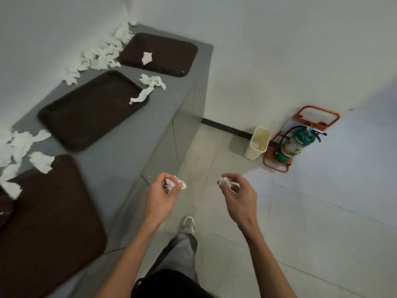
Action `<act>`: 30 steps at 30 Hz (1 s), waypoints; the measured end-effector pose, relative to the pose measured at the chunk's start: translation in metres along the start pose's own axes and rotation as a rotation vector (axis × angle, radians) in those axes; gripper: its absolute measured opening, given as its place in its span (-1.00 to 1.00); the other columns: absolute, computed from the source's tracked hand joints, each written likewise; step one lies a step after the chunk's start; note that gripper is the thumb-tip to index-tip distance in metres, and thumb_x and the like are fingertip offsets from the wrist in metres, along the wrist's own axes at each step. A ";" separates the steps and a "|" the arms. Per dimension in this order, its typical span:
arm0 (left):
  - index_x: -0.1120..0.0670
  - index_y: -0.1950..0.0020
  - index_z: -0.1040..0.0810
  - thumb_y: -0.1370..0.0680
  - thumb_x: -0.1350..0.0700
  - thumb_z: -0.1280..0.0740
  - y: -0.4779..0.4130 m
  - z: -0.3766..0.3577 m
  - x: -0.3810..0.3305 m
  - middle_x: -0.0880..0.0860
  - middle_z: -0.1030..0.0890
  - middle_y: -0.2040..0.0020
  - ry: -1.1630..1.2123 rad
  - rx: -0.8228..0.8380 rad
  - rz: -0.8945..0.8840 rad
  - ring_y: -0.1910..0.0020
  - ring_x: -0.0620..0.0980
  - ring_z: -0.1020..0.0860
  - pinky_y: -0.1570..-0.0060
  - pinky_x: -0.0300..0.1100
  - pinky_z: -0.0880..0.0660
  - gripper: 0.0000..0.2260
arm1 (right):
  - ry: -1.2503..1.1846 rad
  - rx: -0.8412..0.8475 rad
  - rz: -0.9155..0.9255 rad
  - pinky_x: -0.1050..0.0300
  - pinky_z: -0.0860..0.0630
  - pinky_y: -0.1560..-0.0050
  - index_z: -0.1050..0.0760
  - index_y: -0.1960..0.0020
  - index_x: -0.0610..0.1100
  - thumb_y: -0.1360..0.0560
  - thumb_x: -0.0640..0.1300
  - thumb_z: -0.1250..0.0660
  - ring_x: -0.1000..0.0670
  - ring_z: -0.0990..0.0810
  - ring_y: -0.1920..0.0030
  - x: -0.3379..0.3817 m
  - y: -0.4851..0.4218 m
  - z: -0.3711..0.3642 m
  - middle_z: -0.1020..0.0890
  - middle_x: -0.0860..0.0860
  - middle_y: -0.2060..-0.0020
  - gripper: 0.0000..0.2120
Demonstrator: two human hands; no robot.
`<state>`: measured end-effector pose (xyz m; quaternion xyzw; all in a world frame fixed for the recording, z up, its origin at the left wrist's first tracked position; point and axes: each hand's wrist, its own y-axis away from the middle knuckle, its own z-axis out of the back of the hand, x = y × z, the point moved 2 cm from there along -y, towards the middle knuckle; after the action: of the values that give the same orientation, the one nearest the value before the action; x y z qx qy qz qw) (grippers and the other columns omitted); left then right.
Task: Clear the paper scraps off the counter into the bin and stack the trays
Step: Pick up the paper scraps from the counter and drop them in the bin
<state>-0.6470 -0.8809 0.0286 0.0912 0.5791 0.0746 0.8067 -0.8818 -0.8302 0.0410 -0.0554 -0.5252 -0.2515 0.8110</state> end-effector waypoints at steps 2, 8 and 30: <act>-0.06 0.02 -0.55 -0.57 0.12 -0.48 -0.049 -0.037 -0.017 -0.11 -0.75 0.06 -0.022 0.075 -0.059 0.04 -0.02 -0.71 -0.02 0.17 -0.63 -0.86 | 0.011 -0.053 -0.015 0.45 -0.53 0.06 -0.67 -0.14 0.10 -0.60 -0.05 -0.48 0.18 -0.69 -0.03 0.002 -0.045 0.021 -0.70 0.19 -0.04 -0.87; -0.04 -0.13 -0.44 -0.66 0.18 -0.34 -0.164 -0.155 -0.084 -0.06 -0.75 0.05 -0.022 0.280 -0.079 0.09 -0.05 -0.72 -0.02 0.10 -0.66 -0.85 | -0.064 -0.217 -0.109 -0.01 -0.68 0.00 -0.65 -0.09 0.17 -0.60 -0.08 -0.47 0.12 -0.74 0.02 -0.015 -0.171 0.086 -0.73 0.24 0.05 -0.84; -0.13 0.02 -0.69 -0.50 0.15 -0.52 -0.468 -0.626 -0.012 -0.02 -0.63 0.03 -0.457 0.315 0.111 0.08 -0.06 -0.63 -0.07 -0.13 -0.60 -0.83 | 0.359 0.055 -0.217 0.14 -0.48 0.04 -0.59 -0.13 -0.04 -0.61 -0.23 -0.39 0.03 -0.54 0.03 -0.341 -0.667 0.175 -0.61 -0.02 -0.08 -0.85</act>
<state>-1.2373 -1.3006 -0.2652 0.2614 0.3806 0.0052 0.8870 -1.4463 -1.2274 -0.2978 0.0693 -0.3821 -0.3286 0.8609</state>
